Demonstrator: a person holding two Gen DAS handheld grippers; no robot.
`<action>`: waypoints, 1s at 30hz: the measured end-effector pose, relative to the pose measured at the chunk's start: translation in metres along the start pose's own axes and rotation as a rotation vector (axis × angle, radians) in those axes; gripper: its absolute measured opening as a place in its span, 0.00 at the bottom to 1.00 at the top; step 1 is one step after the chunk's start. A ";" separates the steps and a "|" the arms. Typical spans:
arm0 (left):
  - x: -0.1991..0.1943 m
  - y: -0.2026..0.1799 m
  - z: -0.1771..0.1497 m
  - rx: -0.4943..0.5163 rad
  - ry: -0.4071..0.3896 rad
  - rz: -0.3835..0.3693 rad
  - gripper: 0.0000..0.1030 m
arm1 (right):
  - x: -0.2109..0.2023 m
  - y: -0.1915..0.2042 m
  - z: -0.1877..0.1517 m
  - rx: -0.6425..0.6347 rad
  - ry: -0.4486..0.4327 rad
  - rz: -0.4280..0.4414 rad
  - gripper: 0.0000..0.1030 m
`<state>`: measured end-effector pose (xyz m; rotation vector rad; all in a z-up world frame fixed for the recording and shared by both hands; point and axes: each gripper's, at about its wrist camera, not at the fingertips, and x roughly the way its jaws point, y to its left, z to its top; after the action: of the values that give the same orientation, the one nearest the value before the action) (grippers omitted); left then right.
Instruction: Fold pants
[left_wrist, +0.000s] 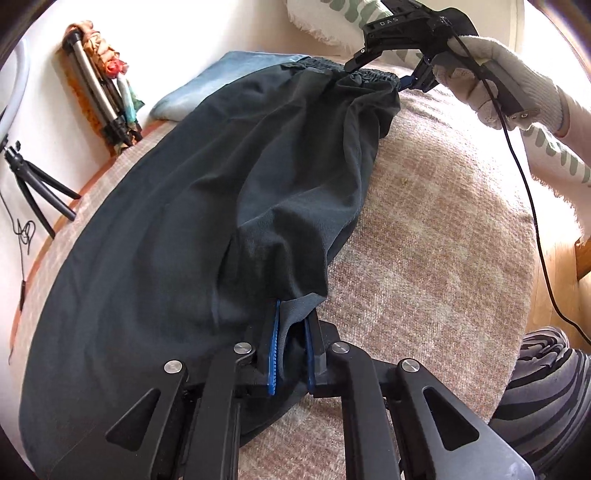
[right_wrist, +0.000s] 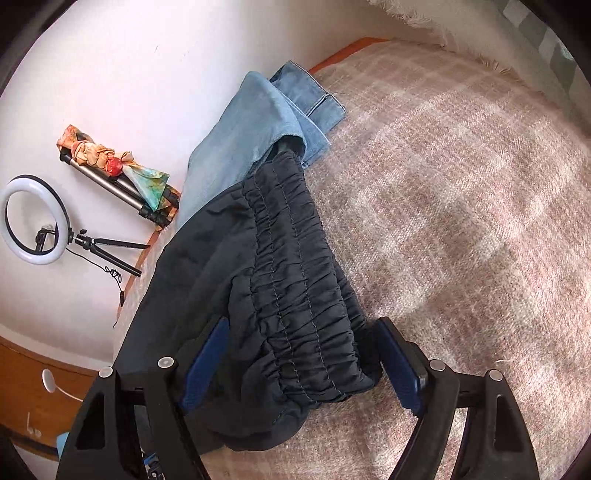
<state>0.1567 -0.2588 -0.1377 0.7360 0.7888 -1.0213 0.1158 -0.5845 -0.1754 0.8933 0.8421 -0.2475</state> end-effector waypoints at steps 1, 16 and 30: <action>-0.003 0.000 0.000 -0.004 -0.006 -0.004 0.07 | 0.001 0.003 0.002 -0.009 -0.007 -0.030 0.61; -0.007 0.000 -0.007 -0.042 -0.001 -0.115 0.05 | -0.029 0.058 0.011 -0.486 -0.111 -0.307 0.12; -0.055 0.029 -0.032 -0.263 -0.095 -0.122 0.37 | -0.079 0.020 -0.025 -0.488 -0.219 -0.365 0.60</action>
<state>0.1597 -0.1975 -0.1036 0.4156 0.8733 -1.0294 0.0603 -0.5635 -0.1144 0.2466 0.8082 -0.4265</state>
